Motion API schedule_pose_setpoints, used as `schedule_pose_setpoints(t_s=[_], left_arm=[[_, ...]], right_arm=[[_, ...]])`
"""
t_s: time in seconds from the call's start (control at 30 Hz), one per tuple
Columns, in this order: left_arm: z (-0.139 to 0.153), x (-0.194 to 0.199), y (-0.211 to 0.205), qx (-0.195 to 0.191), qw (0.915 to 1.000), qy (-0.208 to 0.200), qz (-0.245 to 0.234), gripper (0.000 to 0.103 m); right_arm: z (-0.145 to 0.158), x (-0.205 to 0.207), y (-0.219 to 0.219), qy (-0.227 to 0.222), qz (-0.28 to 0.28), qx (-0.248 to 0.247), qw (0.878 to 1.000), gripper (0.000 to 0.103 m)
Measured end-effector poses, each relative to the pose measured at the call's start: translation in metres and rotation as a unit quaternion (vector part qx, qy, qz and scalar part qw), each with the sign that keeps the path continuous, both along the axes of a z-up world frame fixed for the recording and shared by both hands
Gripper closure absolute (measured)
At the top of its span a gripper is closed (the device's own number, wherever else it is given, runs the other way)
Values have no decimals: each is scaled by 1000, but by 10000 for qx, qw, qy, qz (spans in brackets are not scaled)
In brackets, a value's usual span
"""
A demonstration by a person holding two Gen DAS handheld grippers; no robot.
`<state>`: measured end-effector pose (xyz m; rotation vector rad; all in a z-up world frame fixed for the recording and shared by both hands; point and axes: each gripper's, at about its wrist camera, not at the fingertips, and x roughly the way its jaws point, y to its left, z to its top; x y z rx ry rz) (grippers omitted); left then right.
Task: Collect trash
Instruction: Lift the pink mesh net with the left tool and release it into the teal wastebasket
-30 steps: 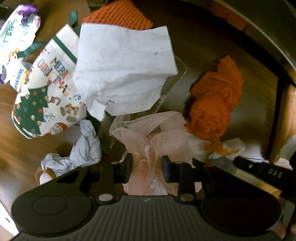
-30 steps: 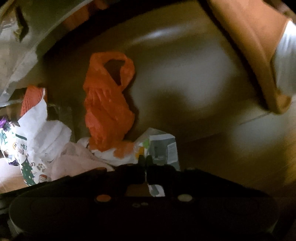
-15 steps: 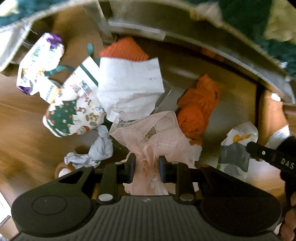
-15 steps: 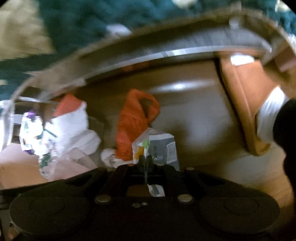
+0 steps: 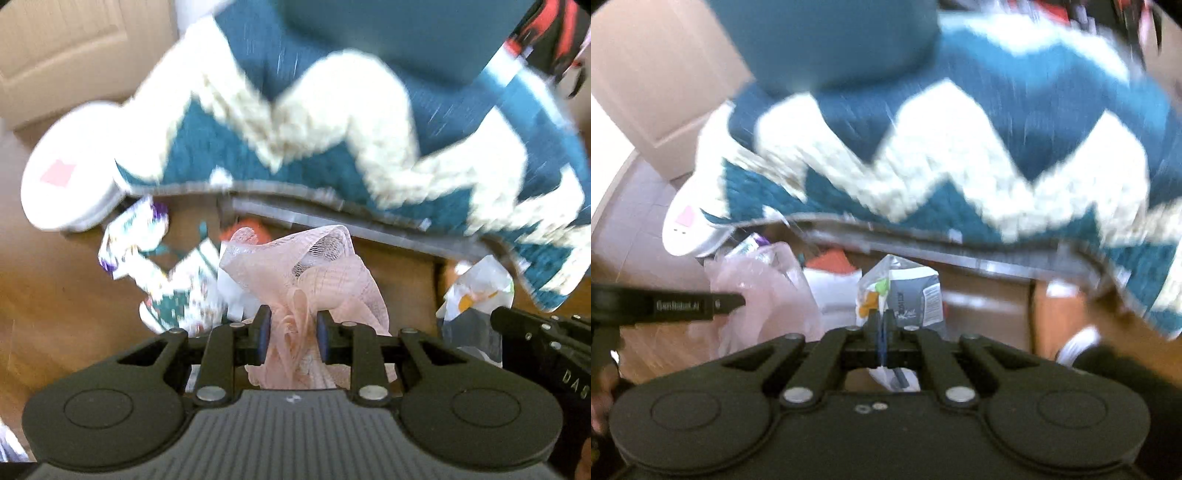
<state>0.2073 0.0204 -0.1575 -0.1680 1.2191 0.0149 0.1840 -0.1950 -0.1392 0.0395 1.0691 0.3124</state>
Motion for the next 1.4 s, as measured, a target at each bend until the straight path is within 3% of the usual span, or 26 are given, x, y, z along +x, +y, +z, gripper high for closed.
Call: schedule_pose_setpoints(t_s=[0.2, 0.4, 0.63, 0.83, 0.97, 1.07, 1.13, 1.2, 1.4], left_arm=[[76, -22, 7, -3, 9942, -1075, 30, 78], [153, -28, 13, -62, 9781, -2081, 66, 78], [248, -17, 16, -48, 9491, -3150, -49, 78], [326, 12, 13, 176, 9230, -3844, -83, 78], [366, 39, 7, 409, 9088, -4148, -176, 78], [379, 63, 1, 484, 9073, -4173, -204, 78], [379, 82, 0, 380, 9117, -4084, -221, 78], [371, 98, -2, 344, 9166, -3976, -236, 78], [334, 135, -11, 486, 9323, -3570, -323, 78]], right_arm=[[74, -25, 7, -1123, 505, -177, 9922, 101], [159, -36, 12, -2235, 779, -162, 9715, 101], [258, -24, 16, -3433, 917, -72, 9347, 102], [325, 9, 21, -4061, 807, 172, 9101, 102], [351, 35, 26, -4273, 710, 323, 9008, 102], [357, 59, 27, -4265, 599, 457, 9013, 102], [356, 77, 27, -4181, 500, 560, 9053, 102], [350, 87, 27, -4136, 446, 602, 9074, 102], [316, 128, 30, -3642, 343, 573, 9289, 102]])
